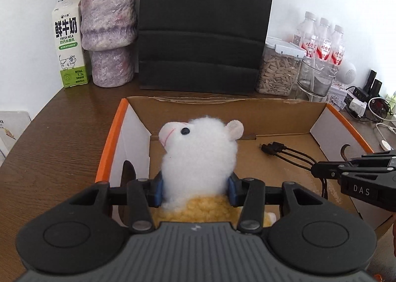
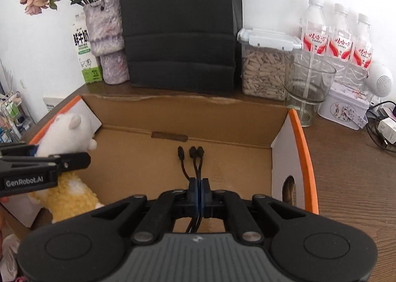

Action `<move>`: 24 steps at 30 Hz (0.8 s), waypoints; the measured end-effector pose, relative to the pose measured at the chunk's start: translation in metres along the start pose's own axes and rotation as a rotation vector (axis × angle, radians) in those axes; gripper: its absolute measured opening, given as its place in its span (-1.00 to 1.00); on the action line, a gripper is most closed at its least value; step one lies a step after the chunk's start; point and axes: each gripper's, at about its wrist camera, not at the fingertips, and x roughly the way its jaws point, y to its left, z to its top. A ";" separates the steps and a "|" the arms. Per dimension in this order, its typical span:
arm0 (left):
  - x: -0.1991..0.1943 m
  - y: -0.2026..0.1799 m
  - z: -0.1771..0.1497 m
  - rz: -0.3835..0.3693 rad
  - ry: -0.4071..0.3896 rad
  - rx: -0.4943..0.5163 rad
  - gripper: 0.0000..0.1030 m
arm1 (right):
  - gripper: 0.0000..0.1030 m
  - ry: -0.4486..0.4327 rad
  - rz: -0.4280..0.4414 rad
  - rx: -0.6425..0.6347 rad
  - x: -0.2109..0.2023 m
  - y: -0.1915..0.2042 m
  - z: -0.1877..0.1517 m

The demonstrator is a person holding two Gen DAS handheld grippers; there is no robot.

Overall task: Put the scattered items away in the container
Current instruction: 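Lower the plush toy into the box and open the left tool while the right tool releases the cable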

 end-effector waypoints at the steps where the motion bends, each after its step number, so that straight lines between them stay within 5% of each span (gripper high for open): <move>1: 0.001 -0.002 -0.001 0.004 0.010 0.008 -0.09 | -0.96 0.019 0.001 -0.003 0.001 0.000 -0.002; 8: 0.001 -0.004 -0.009 0.016 0.057 0.021 -0.07 | -0.80 0.098 0.016 0.009 -0.001 -0.001 -0.009; 11: 0.000 -0.007 -0.012 0.022 0.070 0.040 -0.02 | -0.42 0.115 0.028 0.001 -0.005 0.002 -0.013; 24: -0.018 -0.013 -0.020 0.019 0.046 0.048 0.04 | -0.39 0.133 0.024 -0.002 -0.024 0.014 -0.035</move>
